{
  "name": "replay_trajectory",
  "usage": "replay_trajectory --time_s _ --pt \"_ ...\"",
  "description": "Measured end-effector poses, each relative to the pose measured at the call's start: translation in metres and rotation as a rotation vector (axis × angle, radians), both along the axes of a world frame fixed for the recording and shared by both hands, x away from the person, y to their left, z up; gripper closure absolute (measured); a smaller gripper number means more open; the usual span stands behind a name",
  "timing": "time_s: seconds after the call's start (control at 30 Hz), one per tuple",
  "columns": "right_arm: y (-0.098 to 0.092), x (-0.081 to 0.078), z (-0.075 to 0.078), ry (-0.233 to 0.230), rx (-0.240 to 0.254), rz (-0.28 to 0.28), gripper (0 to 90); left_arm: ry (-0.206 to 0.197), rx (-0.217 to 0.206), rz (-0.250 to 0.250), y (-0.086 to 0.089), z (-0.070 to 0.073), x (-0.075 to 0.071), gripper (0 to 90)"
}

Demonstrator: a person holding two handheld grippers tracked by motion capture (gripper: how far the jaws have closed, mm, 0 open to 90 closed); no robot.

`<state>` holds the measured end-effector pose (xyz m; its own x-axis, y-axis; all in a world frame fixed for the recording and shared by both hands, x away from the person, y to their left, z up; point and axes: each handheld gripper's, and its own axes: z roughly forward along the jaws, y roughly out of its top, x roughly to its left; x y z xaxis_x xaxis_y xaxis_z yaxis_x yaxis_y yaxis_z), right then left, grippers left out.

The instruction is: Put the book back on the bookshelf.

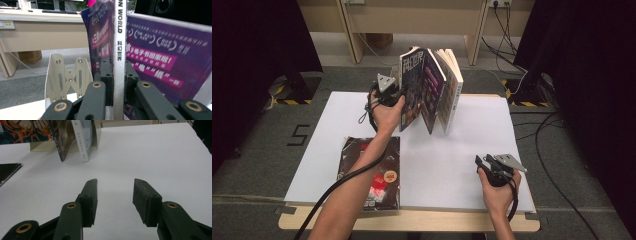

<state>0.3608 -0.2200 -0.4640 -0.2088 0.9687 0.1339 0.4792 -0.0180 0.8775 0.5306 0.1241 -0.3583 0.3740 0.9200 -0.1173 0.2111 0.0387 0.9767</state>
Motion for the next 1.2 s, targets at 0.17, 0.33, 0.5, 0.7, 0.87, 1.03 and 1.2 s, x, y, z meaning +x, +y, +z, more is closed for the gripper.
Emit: replay_trajectory --time_s 0.17,0.33,0.5,0.7,0.87,1.03,1.2 --pt "-0.001 0.0 0.0 0.0 -0.001 0.001 55.7 -0.014 0.007 0.003 -0.002 -0.005 -0.002 82.2" --pt "-0.001 0.0 0.0 0.003 0.0 0.004 55.7 -0.009 0.017 0.0 0.003 -0.012 -0.01 81.9" --pt "-0.001 0.0 0.0 0.008 0.0 0.003 55.7 0.034 0.035 -0.024 0.012 -0.02 -0.023 81.5" --pt "0.0 0.0 0.0 0.014 0.015 0.002 55.7 0.093 0.067 -0.068 0.02 -0.024 -0.033 81.4" --pt "-0.002 0.0 0.0 0.017 0.018 -0.002 55.7 0.138 0.068 -0.094 0.024 -0.026 -0.038 78.9" --pt "-0.002 0.0 0.0 0.019 0.02 -0.004 55.7 0.144 0.049 -0.108 0.026 -0.021 -0.037 76.5" --pt "-0.002 0.001 -0.001 0.024 0.018 -0.003 55.7 0.122 0.024 -0.11 0.03 -0.009 -0.033 73.6"
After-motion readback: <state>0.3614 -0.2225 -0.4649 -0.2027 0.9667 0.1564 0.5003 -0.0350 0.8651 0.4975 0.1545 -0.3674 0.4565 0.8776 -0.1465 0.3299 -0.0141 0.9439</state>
